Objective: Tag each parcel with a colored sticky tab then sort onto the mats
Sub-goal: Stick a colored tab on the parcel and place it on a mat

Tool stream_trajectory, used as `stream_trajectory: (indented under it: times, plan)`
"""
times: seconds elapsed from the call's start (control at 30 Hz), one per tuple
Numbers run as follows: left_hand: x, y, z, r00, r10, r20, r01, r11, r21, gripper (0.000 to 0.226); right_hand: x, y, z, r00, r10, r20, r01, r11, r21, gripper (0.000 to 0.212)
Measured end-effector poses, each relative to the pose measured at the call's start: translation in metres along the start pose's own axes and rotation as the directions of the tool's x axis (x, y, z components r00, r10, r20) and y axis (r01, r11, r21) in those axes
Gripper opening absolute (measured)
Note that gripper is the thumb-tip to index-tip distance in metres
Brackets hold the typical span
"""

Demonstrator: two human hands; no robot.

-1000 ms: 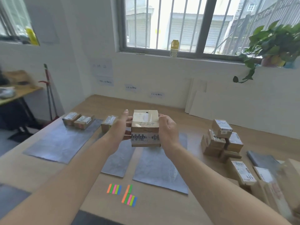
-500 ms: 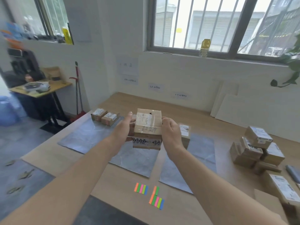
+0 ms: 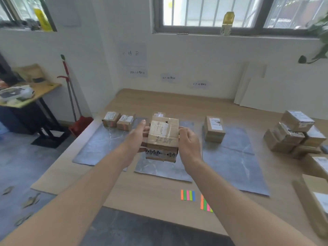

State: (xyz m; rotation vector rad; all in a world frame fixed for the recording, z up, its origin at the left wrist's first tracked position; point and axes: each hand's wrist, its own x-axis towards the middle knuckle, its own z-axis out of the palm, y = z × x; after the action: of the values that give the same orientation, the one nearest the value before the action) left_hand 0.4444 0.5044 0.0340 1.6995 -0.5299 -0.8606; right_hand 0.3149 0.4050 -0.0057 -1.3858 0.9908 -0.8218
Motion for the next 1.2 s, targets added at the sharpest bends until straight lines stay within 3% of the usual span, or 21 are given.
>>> stream_trajectory:
  times: [0.33,0.67,0.83,1.0,1.1,1.2]
  plan:
    - [0.025,-0.054,-0.001,0.992,-0.117,0.054,0.115,0.992,0.051,0.055,0.009,0.050,0.011,0.987,0.152,-0.045,-0.153,0.988,-0.010,0.029]
    - [0.031,-0.103,0.015,0.982,-0.185,0.034,0.185,0.983,0.010,0.041,0.007,0.105,0.015,0.973,0.221,-0.070,-0.224,0.973,-0.048,0.053]
    - [0.038,-0.131,0.010,0.970,-0.234,0.071,0.232,0.972,0.032,0.042,-0.005,0.132,0.023,0.953,0.293,-0.073,-0.299,0.950,-0.090,0.051]
    - [0.056,-0.162,-0.001,0.947,-0.288,0.141,0.283,0.957,0.056,0.041,-0.015,0.165,0.044,0.934,0.339,-0.110,-0.348,0.934,-0.082,0.043]
    - [0.068,-0.186,-0.008,0.926,-0.331,0.182,0.319,0.943,0.095,0.042,-0.022,0.184,0.052,0.921,0.369,-0.121,-0.377,0.925,-0.047,0.026]
    - [0.078,-0.211,-0.014,0.903,-0.372,0.217,0.355,0.928,0.112,0.041,-0.027,0.203,0.065,0.909,0.398,-0.124,-0.407,0.912,-0.051,0.027]
